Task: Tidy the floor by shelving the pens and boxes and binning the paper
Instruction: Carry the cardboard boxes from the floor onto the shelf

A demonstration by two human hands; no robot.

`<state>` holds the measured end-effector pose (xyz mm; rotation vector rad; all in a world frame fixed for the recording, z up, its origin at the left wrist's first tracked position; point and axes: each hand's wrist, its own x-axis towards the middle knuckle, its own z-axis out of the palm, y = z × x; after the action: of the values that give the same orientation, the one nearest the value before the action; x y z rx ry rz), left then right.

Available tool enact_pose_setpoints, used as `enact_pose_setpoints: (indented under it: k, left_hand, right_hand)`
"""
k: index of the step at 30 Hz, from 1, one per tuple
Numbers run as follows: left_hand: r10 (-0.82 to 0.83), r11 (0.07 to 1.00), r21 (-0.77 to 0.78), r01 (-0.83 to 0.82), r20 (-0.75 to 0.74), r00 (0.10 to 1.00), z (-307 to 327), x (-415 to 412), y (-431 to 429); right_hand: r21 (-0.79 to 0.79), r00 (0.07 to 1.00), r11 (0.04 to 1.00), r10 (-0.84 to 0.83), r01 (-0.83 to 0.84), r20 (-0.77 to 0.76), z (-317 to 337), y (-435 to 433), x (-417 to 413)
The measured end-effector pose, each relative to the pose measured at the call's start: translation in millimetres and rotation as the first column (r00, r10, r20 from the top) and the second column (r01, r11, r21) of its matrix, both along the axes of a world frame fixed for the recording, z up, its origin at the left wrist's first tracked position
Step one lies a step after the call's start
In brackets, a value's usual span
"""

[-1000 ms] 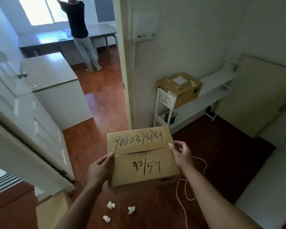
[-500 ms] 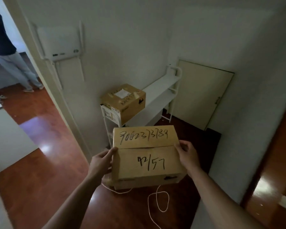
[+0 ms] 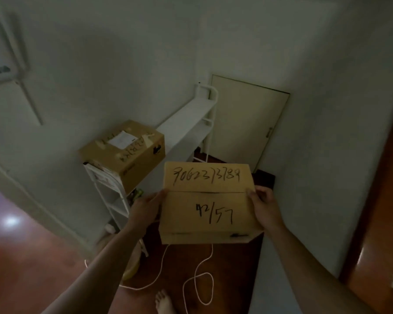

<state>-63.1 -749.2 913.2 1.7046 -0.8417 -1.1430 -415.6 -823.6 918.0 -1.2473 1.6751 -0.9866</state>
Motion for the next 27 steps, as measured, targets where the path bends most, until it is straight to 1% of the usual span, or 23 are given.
enact_pose_setpoints:
  k: [2, 10, 12, 17, 22, 27]
  left_hand:
    - [-0.018, 1.0, -0.021, 0.018, 0.008, 1.0, -1.4, 5.6, -33.4]
    - [-0.081, 0.996, 0.031, 0.082, -0.044, 0.996, 9.2, 39.6, -171.5]
    - [-0.097, 0.994, 0.052, 0.099, -0.032, 0.995, 11.8, 46.6, -206.3]
    - [-0.152, 0.988, 0.035, 0.153, -0.026, 0.988, 28.1, 51.7, -279.5]
    - [-0.157, 0.987, -0.024, 0.157, 0.03, 0.987, 31.6, 60.3, -347.2]
    - [-0.103, 0.995, -0.008, 0.104, 0.089, 0.991, 21.9, 83.0, -425.0]
  right_hand:
    - [0.011, 1.0, 1.0, -0.007, 0.007, 0.001, 5.5, -27.7, 5.3]
    - [0.017, 0.997, 0.999, -0.044, 0.045, -0.057, 23.1, -147.5, 37.0]
    - [0.006, 0.996, 0.997, -0.071, 0.071, -0.053, 25.5, -173.7, 43.0]
    - [0.009, 0.995, 0.996, -0.087, 0.088, -0.058, 32.4, -235.6, 50.4]
    - [0.018, 0.997, 0.999, -0.044, 0.045, -0.061, 29.5, -310.9, 60.7]
    - [0.036, 0.996, 0.997, 0.071, -0.069, -0.058, 18.4, -417.7, 82.0]
